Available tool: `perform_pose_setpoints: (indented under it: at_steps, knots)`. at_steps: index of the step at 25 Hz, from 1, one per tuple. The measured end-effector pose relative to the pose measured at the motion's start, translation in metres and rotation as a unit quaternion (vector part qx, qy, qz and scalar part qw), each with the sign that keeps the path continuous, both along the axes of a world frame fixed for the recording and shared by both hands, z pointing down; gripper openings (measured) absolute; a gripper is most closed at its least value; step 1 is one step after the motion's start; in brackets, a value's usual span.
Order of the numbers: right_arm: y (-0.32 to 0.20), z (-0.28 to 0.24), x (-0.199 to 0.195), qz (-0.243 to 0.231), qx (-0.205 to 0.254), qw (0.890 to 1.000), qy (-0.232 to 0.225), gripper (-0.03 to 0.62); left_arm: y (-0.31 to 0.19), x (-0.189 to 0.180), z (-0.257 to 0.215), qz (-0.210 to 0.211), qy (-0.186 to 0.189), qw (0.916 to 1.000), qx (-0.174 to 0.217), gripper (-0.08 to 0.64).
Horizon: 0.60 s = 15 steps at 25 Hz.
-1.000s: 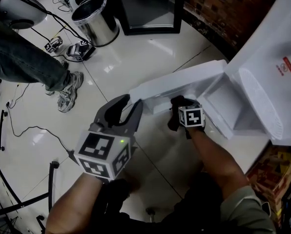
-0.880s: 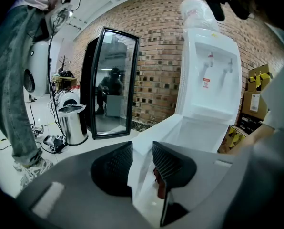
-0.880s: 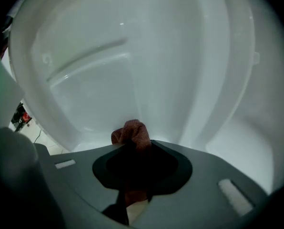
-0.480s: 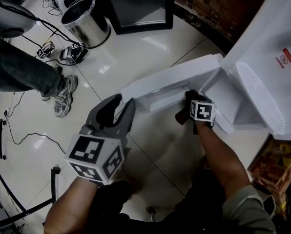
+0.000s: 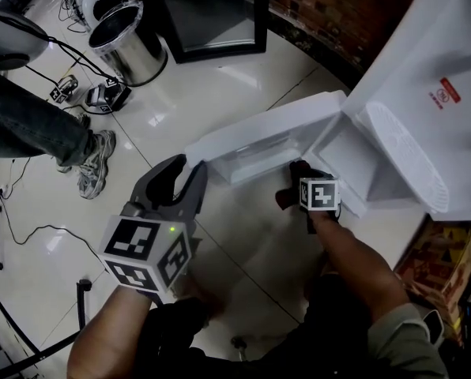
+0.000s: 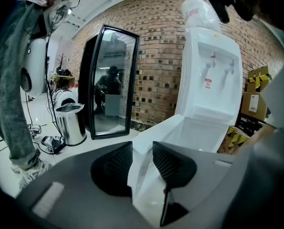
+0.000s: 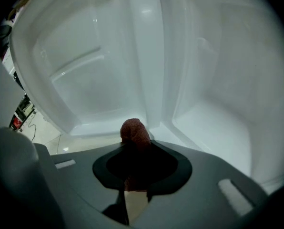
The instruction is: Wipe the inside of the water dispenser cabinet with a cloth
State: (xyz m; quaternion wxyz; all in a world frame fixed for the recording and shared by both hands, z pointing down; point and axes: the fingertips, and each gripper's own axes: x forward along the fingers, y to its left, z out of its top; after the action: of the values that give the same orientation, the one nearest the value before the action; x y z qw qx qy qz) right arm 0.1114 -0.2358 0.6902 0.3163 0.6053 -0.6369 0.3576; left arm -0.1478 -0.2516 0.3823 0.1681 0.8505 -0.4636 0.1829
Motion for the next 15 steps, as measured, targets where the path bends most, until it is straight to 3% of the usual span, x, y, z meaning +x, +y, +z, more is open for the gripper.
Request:
perform_pose_setpoints:
  at_steps: [4, 7, 15]
  knots:
    - [0.001, -0.004, 0.033, 0.046, 0.006, 0.999, 0.026, 0.097, 0.0, 0.001, -0.001, -0.001, 0.0, 1.0, -0.003, 0.133]
    - [-0.006, 0.004, 0.051, 0.077, 0.005, 0.997, 0.021, 0.097, 0.0, 0.001, -0.001, -0.002, 0.003, 1.0, -0.003, 0.132]
    - [-0.028, 0.028, 0.056, 0.106, -0.002, 0.994, 0.01, 0.097, -0.002, 0.002, -0.003, -0.011, 0.009, 0.9999, -0.007, 0.132]
